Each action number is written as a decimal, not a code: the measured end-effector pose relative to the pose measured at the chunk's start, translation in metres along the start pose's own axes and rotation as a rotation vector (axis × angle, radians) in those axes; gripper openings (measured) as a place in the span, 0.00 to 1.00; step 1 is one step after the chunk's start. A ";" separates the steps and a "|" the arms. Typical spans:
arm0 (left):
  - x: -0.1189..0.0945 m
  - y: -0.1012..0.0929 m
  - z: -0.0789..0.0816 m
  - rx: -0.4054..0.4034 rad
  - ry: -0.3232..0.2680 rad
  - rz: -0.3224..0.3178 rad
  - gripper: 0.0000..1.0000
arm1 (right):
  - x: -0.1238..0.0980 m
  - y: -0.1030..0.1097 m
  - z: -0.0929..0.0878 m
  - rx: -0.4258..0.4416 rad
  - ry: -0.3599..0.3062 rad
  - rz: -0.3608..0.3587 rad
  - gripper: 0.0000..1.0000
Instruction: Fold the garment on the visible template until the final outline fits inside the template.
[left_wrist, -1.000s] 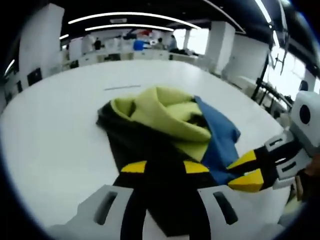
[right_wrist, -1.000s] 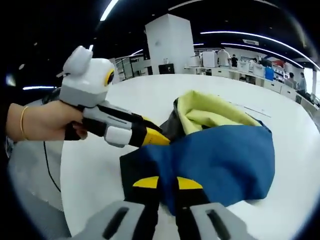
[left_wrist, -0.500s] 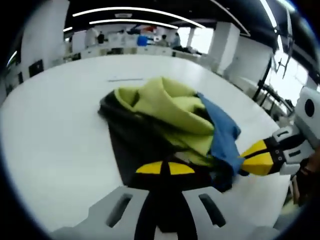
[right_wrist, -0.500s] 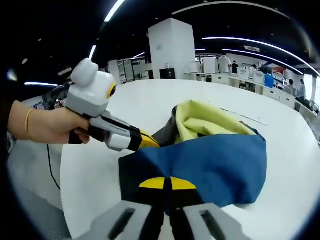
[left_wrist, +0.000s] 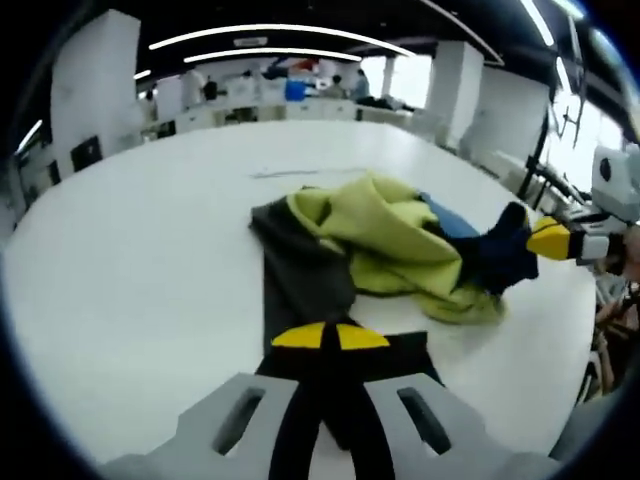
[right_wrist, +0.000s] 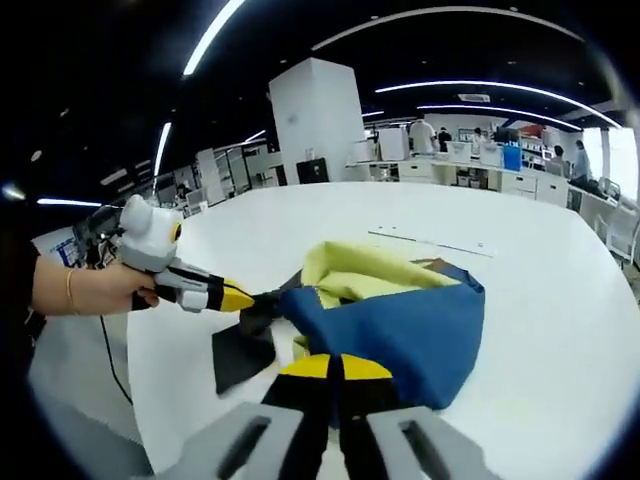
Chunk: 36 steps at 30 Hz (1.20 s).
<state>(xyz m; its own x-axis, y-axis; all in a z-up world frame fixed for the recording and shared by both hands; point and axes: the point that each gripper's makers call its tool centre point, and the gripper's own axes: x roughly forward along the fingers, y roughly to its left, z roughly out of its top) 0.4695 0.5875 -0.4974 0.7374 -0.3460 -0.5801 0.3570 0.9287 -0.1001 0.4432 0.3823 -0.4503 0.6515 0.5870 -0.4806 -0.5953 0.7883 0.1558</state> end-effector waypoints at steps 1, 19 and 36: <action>0.000 0.002 0.000 0.004 0.001 0.007 0.00 | -0.002 -0.005 0.001 0.003 -0.002 -0.015 0.00; -0.012 0.067 0.008 -0.051 -0.038 0.118 0.00 | -0.037 -0.120 0.000 -0.005 0.078 -0.318 0.00; -0.015 0.088 0.009 -0.012 -0.029 0.142 0.00 | -0.065 -0.194 -0.020 -0.032 0.189 -0.500 0.00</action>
<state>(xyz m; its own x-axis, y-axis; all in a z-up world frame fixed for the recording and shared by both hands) 0.4946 0.6731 -0.4902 0.7962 -0.2144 -0.5657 0.2412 0.9701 -0.0281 0.5069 0.1873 -0.4662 0.7648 0.0954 -0.6372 -0.2499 0.9555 -0.1569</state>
